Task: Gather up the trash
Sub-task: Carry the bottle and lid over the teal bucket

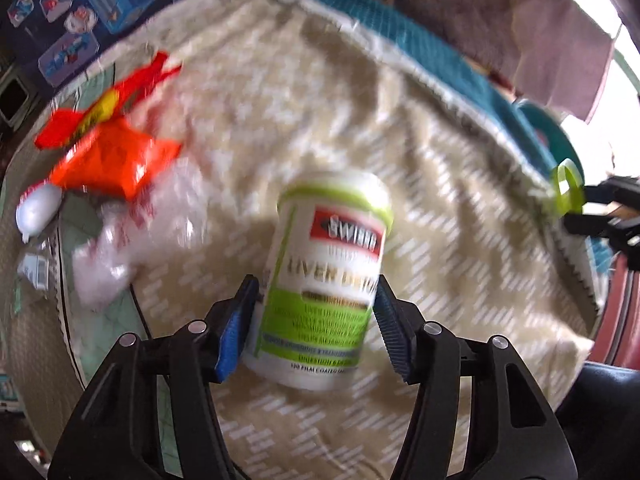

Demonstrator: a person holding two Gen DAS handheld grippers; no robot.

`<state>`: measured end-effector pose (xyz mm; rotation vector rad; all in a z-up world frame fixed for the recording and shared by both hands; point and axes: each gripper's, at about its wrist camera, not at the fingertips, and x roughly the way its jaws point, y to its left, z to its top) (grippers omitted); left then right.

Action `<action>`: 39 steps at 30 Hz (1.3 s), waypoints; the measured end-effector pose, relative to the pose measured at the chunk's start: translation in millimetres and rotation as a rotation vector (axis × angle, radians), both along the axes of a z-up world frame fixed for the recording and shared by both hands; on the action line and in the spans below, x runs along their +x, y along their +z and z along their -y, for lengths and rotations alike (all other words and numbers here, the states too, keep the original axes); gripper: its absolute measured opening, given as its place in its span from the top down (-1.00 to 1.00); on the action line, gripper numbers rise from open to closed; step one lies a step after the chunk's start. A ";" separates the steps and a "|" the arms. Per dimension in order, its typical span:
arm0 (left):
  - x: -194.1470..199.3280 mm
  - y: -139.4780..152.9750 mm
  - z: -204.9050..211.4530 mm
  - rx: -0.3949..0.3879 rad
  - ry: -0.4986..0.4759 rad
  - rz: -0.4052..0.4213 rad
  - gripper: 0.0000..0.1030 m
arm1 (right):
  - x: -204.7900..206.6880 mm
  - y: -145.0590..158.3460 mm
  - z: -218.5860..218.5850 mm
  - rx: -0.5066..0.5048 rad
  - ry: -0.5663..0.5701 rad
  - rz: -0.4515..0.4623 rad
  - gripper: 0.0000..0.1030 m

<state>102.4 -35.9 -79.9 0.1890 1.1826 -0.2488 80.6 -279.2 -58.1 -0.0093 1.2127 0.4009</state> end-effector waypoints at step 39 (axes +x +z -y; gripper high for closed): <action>31.1 36.3 352.4 -0.279 -0.450 -0.022 0.00 | -7.3 58.7 280.5 -0.068 -0.446 0.121 -0.03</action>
